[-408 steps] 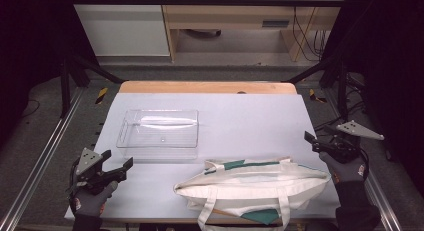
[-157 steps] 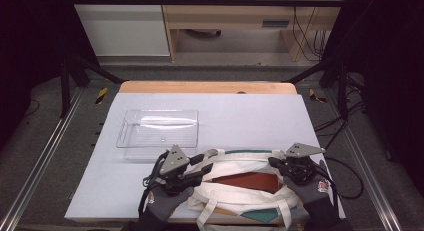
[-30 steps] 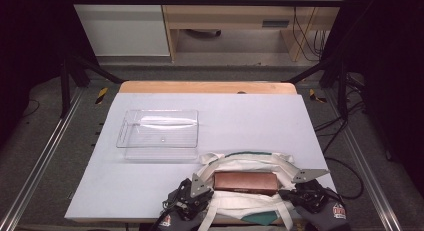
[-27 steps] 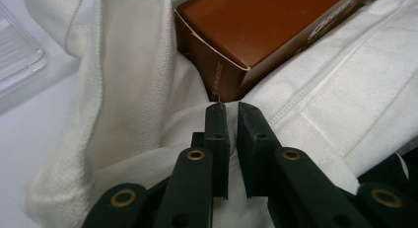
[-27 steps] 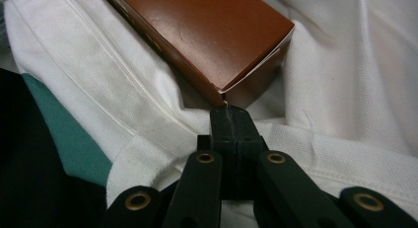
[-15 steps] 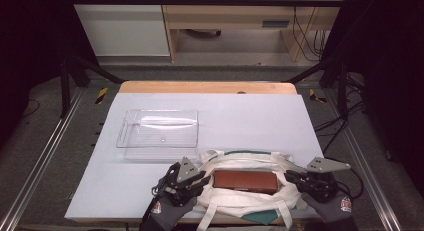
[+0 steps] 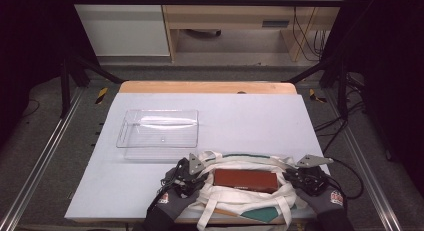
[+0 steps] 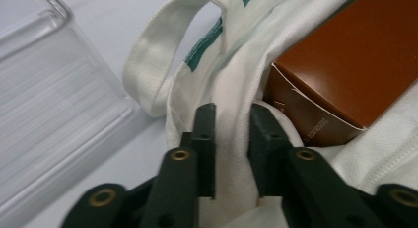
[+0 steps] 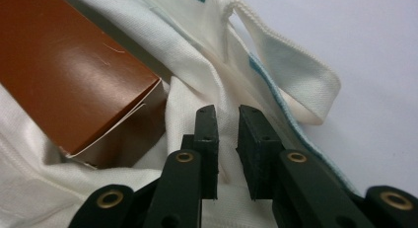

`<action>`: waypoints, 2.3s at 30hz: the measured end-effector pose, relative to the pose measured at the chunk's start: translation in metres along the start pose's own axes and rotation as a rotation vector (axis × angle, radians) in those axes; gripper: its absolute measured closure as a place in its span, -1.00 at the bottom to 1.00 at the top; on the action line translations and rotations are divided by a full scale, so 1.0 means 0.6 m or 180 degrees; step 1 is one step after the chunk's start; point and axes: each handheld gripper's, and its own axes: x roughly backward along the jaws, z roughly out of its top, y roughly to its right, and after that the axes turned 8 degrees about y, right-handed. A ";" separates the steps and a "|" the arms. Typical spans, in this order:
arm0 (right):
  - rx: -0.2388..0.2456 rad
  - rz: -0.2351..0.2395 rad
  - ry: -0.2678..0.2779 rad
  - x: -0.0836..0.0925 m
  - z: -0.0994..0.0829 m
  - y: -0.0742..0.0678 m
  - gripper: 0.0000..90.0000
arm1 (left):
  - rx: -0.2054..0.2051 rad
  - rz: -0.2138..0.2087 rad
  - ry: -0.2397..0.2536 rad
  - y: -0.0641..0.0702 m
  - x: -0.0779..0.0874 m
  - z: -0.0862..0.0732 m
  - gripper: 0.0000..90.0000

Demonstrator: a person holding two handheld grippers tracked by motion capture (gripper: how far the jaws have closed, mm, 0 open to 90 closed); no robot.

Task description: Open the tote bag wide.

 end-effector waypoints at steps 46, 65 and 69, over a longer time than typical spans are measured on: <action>0.0371 0.0805 0.0687 -0.001 0.097 -0.091 0.04 | 0.0556 0.0229 0.0728 -0.128 0.171 -0.084 0.03; 0.0598 0.0934 0.0189 -0.041 0.071 -0.096 -0.35 | 0.0412 0.0216 0.0638 -0.122 0.151 -0.090 -0.01; 0.0629 0.1046 0.0031 -0.054 0.073 -0.095 -0.44 | 0.0415 0.0200 0.0652 -0.123 0.152 -0.089 -0.01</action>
